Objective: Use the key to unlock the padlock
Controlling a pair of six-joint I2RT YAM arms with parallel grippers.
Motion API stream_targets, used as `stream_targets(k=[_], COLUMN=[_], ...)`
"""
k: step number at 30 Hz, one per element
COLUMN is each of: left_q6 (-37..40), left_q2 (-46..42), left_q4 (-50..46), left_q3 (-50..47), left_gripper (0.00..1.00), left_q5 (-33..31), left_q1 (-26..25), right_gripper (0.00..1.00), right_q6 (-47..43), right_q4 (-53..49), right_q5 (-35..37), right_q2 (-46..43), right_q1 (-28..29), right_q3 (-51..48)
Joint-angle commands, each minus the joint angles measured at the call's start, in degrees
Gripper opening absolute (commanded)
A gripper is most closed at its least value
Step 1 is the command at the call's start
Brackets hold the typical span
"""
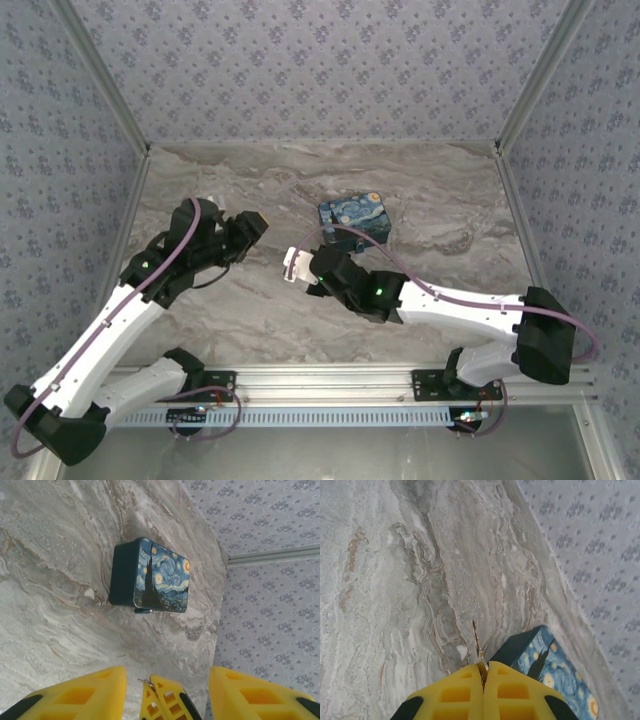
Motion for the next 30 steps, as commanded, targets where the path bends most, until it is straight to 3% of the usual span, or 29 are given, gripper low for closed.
stream_targets(k=[1,12,30], left_q6=[-10.45,-16.42,-19.29], left_q2=[0.49,1.64,5.42], left_q4=[-2.28,4.29,8.56], left_q3=[-0.83,-6.34,-7.68], left_gripper=[0.45,0.38,0.32], left_q5=[4.91,7.14,6.73], left_q1=[0.21,-1.63,-5.52], right_gripper=[0.0,0.0,0.0], right_q6=[-6.19,-6.83,-4.54], right_q4=[3.32,5.9,8.25], right_q5=[0.12,-1.84,-2.86], right_q2=[-1.26,-0.48,0.34], right_q1=[0.95,1.7,1.72], right_q3=[-0.3,1.51,2.59])
